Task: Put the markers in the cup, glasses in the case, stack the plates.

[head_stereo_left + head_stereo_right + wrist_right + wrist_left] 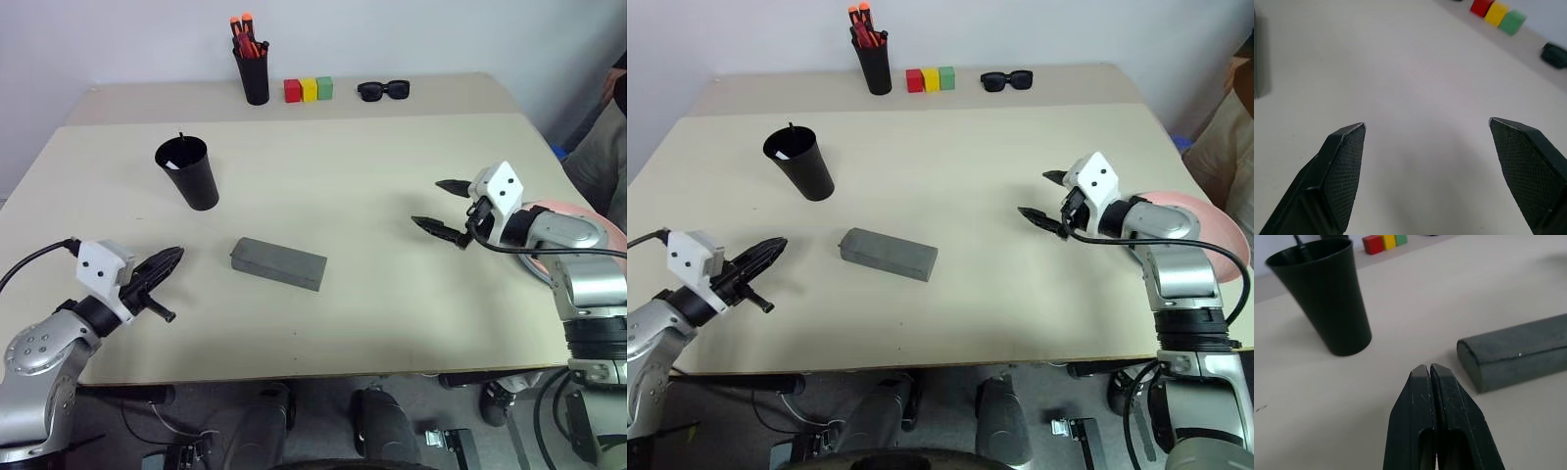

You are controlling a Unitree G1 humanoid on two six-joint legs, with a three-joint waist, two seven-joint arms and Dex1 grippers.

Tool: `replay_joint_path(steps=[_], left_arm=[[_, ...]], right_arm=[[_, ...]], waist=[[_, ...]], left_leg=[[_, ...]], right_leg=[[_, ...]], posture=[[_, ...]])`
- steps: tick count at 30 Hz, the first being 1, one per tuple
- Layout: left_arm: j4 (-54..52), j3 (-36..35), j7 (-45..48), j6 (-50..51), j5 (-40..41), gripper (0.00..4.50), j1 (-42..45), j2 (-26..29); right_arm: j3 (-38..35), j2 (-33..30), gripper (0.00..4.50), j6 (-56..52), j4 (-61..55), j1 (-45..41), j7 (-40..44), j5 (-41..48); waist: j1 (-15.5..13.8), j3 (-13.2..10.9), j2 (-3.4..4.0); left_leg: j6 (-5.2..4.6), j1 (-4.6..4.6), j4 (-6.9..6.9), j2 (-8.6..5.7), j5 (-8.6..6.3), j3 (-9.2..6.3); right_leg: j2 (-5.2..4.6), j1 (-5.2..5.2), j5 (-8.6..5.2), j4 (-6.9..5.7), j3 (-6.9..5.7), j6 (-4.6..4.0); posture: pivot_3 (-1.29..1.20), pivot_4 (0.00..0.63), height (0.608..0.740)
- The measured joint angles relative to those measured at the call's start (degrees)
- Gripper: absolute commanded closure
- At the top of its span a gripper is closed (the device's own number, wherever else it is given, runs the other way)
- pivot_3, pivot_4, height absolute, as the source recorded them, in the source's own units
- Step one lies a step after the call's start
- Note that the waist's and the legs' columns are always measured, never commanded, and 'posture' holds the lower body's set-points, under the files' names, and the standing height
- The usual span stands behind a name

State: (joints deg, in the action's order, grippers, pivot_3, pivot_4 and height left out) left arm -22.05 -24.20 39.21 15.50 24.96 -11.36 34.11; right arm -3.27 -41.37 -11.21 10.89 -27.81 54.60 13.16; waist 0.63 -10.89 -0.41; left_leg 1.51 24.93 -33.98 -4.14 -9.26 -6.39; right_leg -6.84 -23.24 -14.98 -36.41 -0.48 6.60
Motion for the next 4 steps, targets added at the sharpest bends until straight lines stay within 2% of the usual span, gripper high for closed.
replay_joint_path(steps=[4], left_arm=[[0.17,-0.37,0.26,-2.08,0.05,4.48,-1.62,-0.59]], right_arm=[[0.83,0.40,0.39,1.38,1.61,-1.32,0.59,-0.60]], waist=[[0.01,0.00,0.00]], left_leg=[[0.00,0.00,0.00,0.01,0.00,0.01]], right_leg=[[0.00,-0.01,0.01,0.00,0.00,-0.02]], posture=[[0.00,0.150,0.740]])
